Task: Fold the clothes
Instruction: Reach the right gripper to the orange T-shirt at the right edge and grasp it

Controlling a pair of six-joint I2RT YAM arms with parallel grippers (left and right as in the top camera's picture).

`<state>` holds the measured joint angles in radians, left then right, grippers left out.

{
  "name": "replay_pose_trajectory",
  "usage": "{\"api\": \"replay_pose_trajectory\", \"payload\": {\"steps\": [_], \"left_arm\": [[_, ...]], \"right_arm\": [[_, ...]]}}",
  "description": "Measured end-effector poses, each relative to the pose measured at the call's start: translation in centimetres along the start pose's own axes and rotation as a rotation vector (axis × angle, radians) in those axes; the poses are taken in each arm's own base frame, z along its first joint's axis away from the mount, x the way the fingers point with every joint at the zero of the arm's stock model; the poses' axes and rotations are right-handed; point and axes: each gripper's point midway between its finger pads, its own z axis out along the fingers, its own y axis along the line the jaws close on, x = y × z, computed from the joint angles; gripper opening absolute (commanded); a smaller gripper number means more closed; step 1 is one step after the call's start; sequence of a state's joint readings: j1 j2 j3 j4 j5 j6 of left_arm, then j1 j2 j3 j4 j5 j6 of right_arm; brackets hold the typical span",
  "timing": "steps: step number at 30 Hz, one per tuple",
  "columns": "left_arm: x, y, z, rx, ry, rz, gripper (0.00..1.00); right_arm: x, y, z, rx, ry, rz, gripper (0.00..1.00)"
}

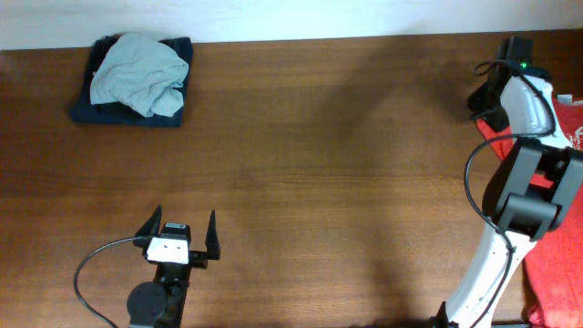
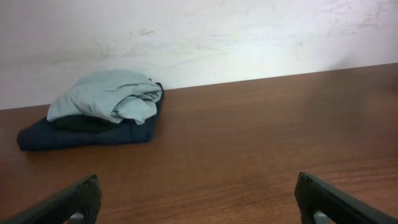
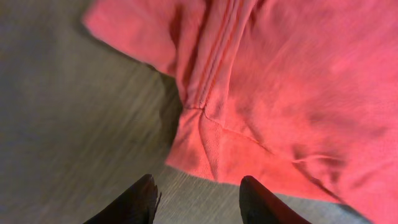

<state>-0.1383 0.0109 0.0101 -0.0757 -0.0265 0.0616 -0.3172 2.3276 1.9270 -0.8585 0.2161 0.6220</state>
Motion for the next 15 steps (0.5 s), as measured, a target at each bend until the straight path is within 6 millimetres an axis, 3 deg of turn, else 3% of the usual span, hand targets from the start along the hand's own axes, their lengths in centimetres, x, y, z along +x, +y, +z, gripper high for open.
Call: {"api": "replay_pose_trajectory", "payload": {"steps": [4,7,13,14,15], "left_arm": [[0.0,0.0,0.0,0.0,0.0,0.0,0.99],[0.0,0.0,0.0,0.0,0.0,0.0,0.99],[0.0,0.1,0.0,-0.006,0.0,0.0,0.99],[0.0,0.1,0.0,-0.007,0.0,0.0,0.99],[0.0,0.1,0.0,-0.007,0.0,0.0,0.99]], "right_arm": [[0.5,0.0,1.5,0.01,0.014,0.01,0.5],[0.6,0.1,2.0,0.011,0.015,0.023,0.58],[0.8,0.2,3.1,0.016,0.015,0.038,0.58],[0.8,0.2,3.1,0.015,0.014,0.047,0.57],[0.7,0.2,3.1,0.014,0.012,0.054,0.43]]}}
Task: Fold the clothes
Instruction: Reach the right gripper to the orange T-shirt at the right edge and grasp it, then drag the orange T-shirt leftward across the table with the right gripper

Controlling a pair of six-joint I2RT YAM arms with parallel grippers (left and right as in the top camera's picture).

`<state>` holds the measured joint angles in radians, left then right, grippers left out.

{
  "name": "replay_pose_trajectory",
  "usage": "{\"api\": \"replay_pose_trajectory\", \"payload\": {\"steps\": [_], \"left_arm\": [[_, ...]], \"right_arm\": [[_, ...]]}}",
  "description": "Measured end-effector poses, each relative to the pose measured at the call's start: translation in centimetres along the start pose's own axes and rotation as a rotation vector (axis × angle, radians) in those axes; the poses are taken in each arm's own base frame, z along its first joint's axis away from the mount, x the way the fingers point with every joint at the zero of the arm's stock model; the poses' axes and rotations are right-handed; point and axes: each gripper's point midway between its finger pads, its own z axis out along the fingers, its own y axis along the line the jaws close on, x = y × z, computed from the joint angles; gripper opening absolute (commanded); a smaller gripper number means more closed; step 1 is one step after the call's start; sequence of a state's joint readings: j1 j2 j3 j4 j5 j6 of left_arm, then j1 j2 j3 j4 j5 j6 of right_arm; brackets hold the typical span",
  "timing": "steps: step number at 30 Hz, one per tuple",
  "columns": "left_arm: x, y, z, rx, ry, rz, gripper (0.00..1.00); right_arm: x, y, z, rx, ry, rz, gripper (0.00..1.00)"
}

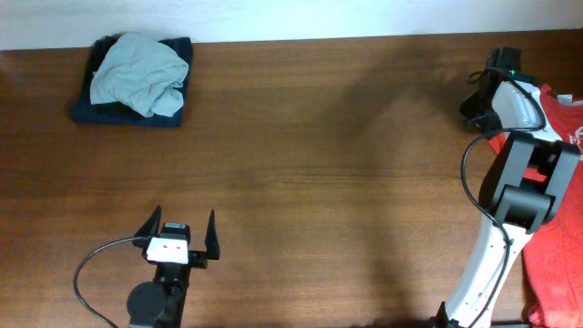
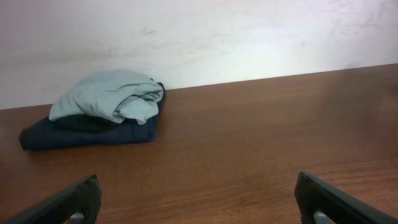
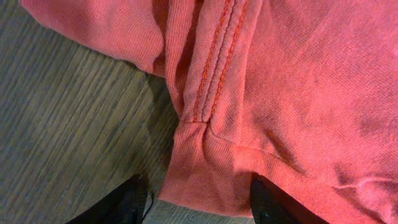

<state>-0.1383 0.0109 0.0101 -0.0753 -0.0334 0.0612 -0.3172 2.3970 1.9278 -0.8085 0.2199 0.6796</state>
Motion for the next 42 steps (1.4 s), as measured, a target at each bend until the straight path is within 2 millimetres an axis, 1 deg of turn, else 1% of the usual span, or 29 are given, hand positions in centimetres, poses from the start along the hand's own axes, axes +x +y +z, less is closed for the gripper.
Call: {"api": "replay_pose_trajectory", "payload": {"steps": [1,2,3,9,13,16,19,23,24,25,27,32,33,35,36,37,38,40,42], "left_arm": [[0.0,0.0,0.0,0.0,0.0,0.0,0.99],[0.0,0.0,0.0,0.0,0.0,0.0,0.99],[0.0,0.0,0.0,0.0,0.0,0.0,0.99],[0.0,0.0,0.0,0.0,0.0,0.0,0.99],[0.0,0.0,0.0,0.0,0.0,0.0,0.99],[0.0,0.0,0.0,0.0,0.0,0.0,0.99],[0.0,0.0,0.0,0.0,0.0,0.0,0.99],[0.0,0.0,0.0,0.0,0.0,0.0,0.99],[0.0,0.0,0.0,0.0,0.0,0.0,0.99],[0.0,0.0,0.0,0.0,0.0,0.0,0.99],[0.0,0.0,0.0,0.0,0.0,0.0,0.99],[0.0,0.0,0.0,0.0,0.0,0.0,0.99],[0.0,0.0,0.0,0.0,0.0,0.0,0.99],[0.0,0.0,0.0,0.0,0.0,0.0,0.99],[0.0,0.0,0.0,0.0,0.0,0.0,0.99],[0.0,0.0,0.0,0.0,0.0,0.0,0.99],[0.0,0.0,0.0,0.0,0.0,0.0,0.99],[0.0,0.0,0.0,0.0,0.0,0.0,0.99],[0.0,0.0,0.0,0.0,0.0,0.0,0.99]], "right_arm": [[0.0,0.0,0.0,-0.001,-0.002,0.003,0.31],[-0.1,0.1,0.0,-0.001,-0.007,0.006,0.13],[-0.2,0.1,0.1,-0.001,-0.009,0.012,0.04],[-0.2,-0.4,0.0,0.015,-0.006,0.016,0.04],[-0.2,-0.8,-0.4,0.03,0.01,-0.024,0.04],[-0.8,-1.2,-1.3,0.042,0.007,-0.067,0.04],[-3.0,-1.2,-4.9,0.021,-0.04,-0.111,0.04],[-6.0,-1.5,-11.2,-0.018,-0.137,-0.155,0.04],[-6.4,-1.5,-12.2,-0.026,-0.153,-0.16,0.04],[-7.0,-1.7,-14.0,-0.039,-0.179,-0.173,0.04],[-7.6,-2.0,-16.6,-0.058,-0.217,-0.195,0.04],[-8.0,-2.8,-21.9,-0.097,-0.279,-0.244,0.04],[-7.9,-2.7,-23.5,-0.136,-0.294,-0.26,0.04],[-7.6,-2.1,-26.0,-0.211,-0.311,-0.279,0.04],[-7.1,-1.4,-27.7,-0.27,-0.32,-0.299,0.04],[-6.8,-1.1,-28.1,-0.288,-0.322,-0.305,0.04],[-6.1,-0.3,-29.0,-0.331,-0.317,-0.325,0.04],[-4.5,1.6,-29.9,-0.386,-0.301,-0.368,0.04],[-1.8,4.4,-30.6,-0.444,-0.271,-0.437,0.04]]}}
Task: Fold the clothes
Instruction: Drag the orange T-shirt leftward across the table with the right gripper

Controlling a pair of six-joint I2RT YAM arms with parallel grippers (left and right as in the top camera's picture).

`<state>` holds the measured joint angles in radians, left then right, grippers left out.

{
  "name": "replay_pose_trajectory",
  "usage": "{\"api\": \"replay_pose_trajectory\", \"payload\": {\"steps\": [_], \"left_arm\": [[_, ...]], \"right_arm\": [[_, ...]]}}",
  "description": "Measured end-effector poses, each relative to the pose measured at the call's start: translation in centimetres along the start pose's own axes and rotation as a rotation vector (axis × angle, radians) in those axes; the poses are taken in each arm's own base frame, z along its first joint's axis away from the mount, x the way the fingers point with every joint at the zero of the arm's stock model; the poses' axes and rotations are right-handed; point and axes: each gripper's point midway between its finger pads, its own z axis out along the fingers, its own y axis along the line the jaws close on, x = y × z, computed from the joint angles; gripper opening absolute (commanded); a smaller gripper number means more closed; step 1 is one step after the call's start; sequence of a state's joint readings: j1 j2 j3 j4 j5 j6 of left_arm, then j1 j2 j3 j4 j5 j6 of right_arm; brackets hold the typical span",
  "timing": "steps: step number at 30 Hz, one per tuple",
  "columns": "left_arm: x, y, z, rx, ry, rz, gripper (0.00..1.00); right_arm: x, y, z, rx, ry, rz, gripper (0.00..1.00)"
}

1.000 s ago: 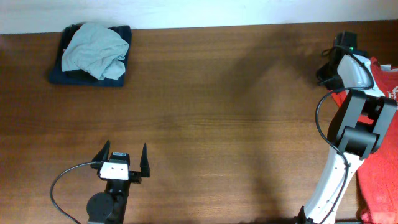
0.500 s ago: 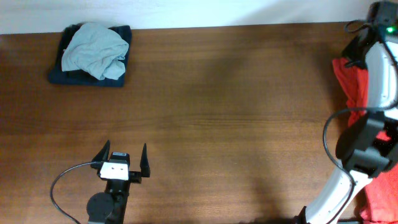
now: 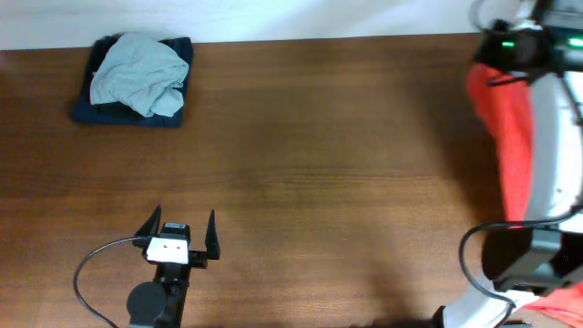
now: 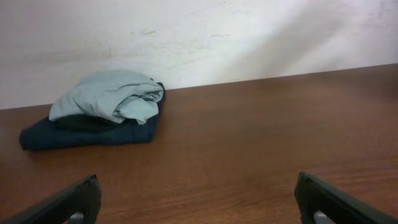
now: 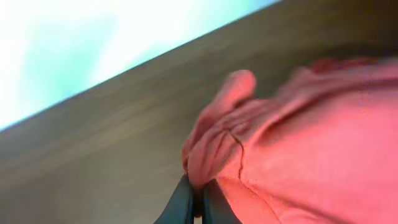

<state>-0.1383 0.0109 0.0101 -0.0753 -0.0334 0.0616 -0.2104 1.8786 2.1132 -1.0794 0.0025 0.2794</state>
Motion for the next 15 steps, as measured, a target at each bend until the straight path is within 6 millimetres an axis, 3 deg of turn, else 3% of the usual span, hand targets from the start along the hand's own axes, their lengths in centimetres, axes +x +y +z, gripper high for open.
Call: {"api": "replay_pose_trajectory", "payload": {"steps": [1,4,6,7,11,14,15], "left_arm": [[0.0,0.0,0.0,0.0,0.0,0.0,0.99],[0.0,0.0,0.0,0.0,0.0,0.0,0.99],[0.0,0.0,0.0,0.0,0.0,0.0,0.99],[0.0,0.0,0.0,0.0,0.0,0.0,0.99],[0.0,0.0,0.0,0.0,0.0,0.0,0.99],[0.0,0.0,0.0,0.0,0.0,0.0,0.99],[0.0,0.0,0.0,0.0,0.0,0.0,0.99]], "right_arm": [[1.3,3.9,0.2,-0.068,0.026,-0.057,0.04],[4.7,12.1,-0.2,-0.195,0.062,-0.188,0.04],[6.5,15.7,-0.3,-0.251,0.078,-0.246,0.04],[8.1,18.5,-0.2,-0.293,0.09,-0.291,0.04],[13.9,25.5,1.2,-0.384,0.155,-0.413,0.04],[20.9,30.9,3.4,-0.438,0.231,-0.53,0.04],[22.0,31.7,3.7,-0.444,0.242,-0.549,0.04]]}}
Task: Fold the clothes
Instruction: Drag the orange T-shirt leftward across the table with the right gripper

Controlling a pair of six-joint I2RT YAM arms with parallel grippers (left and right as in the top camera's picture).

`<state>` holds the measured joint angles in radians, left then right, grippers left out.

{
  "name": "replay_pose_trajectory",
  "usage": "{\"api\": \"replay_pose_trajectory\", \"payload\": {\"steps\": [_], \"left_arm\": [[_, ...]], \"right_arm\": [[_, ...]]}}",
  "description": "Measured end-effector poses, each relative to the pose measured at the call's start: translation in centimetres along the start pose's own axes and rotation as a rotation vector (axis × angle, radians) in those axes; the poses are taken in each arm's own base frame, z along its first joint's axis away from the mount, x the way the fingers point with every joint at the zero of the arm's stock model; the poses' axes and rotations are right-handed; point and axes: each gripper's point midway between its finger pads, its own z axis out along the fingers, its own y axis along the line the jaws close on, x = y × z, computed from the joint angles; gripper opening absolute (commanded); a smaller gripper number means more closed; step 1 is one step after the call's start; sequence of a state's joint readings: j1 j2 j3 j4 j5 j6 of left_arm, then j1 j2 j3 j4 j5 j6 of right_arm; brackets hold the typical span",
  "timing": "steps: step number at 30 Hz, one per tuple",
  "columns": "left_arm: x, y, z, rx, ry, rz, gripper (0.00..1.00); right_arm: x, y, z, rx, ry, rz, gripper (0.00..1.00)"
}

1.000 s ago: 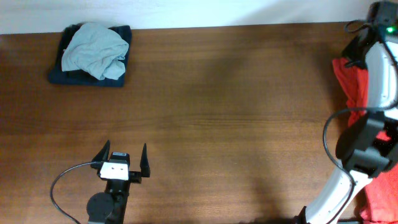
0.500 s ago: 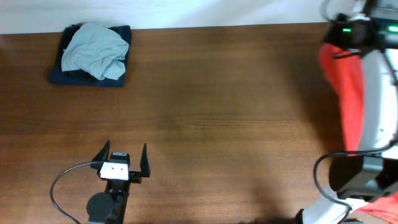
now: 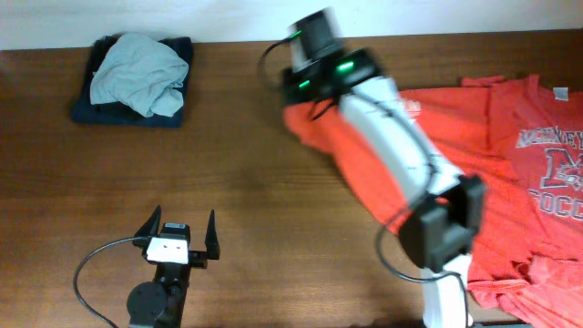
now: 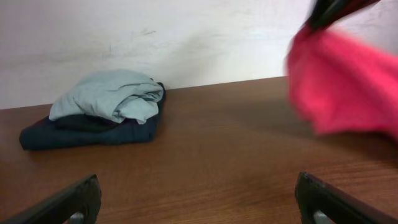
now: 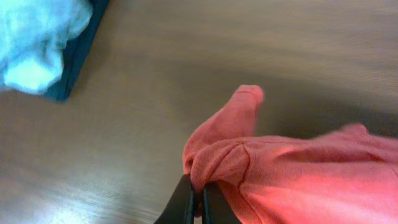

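Note:
A red T-shirt (image 3: 510,173) with white lettering lies spread over the right half of the table. My right gripper (image 5: 196,198) is shut on a bunched edge of the red shirt (image 5: 292,180) and holds it above the table near the back middle (image 3: 301,100). The lifted red cloth (image 4: 348,87) shows blurred at the right of the left wrist view. My left gripper (image 3: 179,239) stands open at the front left, nothing between its fingers (image 4: 74,200).
A stack of folded clothes, light blue-grey on dark navy (image 3: 135,77), sits at the back left corner by the wall. The brown wooden table (image 3: 237,182) runs between it and the red shirt.
My right gripper has moved far left with the red shirt edge, from the back right corner to the back middle. The shirt now lies spread across the right half. Left arm unchanged.
My right gripper was open over the red shirt's hem at the table's right edge, then lower around it. Then it was shut on the hem and raised at the back right. Now it holds the hem near the back middle, with the shirt dragged onto the table.

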<state>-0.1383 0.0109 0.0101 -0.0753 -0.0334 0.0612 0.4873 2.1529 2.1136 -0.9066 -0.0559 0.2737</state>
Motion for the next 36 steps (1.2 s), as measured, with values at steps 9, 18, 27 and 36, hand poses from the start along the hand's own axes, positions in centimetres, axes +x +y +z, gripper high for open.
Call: {"api": "replay_pose_trajectory", "payload": {"steps": [9,18,27,36], "left_arm": [[0.0,0.0,0.0,0.0,0.0,0.0,0.99],[0.0,0.0,0.0,0.0,0.0,0.0,0.99],[0.0,0.0,0.0,0.0,0.0,0.0,0.99],[0.0,0.0,0.0,0.0,0.0,0.0,0.99]], "right_arm": [[6.9,9.4,7.1,-0.067,0.121,-0.234,0.04],[7.1,6.8,7.1,-0.009,0.155,-0.241,0.63],[5.3,4.7,2.9,0.017,0.141,-0.257,0.91],[1.4,-17.1,-14.0,0.308,0.074,0.165,0.66]]}}
